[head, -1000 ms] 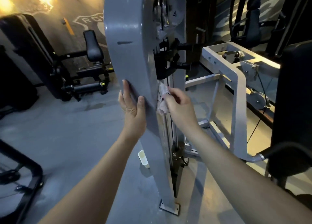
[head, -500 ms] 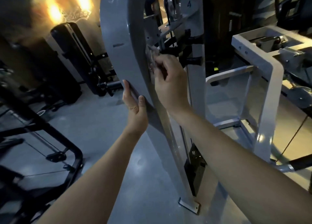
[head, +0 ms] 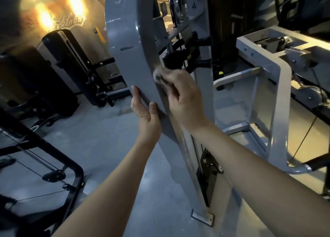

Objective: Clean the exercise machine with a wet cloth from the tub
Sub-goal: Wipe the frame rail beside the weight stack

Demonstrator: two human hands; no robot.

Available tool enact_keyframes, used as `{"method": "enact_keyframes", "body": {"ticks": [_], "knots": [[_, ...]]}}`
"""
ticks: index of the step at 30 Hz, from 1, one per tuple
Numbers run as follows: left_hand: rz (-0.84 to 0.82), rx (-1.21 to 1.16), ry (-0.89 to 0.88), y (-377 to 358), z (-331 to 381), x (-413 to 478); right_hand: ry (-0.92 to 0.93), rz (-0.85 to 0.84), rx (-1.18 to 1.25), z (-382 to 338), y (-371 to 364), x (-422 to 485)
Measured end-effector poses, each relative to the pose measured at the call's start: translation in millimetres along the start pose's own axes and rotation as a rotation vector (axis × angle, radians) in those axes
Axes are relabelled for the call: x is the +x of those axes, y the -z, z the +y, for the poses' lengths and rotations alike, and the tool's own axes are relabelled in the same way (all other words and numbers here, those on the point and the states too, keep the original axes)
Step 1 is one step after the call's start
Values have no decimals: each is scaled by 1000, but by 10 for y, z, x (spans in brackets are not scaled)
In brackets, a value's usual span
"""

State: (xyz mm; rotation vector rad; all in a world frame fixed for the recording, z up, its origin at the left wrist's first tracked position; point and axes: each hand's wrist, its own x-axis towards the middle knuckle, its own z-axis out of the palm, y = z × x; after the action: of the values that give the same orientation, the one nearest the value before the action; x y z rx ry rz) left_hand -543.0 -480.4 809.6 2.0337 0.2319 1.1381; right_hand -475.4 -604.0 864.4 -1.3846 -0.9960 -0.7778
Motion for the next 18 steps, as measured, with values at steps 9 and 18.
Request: {"method": "enact_keyframes", "body": {"ticks": [9, 18], "knots": [[5, -25, -41, 9, -51, 14, -404, -248, -5, 260, 33, -1095], [39, -225, 281, 129, -52, -321, -834, -19, 264, 303, -141, -1164]]}}
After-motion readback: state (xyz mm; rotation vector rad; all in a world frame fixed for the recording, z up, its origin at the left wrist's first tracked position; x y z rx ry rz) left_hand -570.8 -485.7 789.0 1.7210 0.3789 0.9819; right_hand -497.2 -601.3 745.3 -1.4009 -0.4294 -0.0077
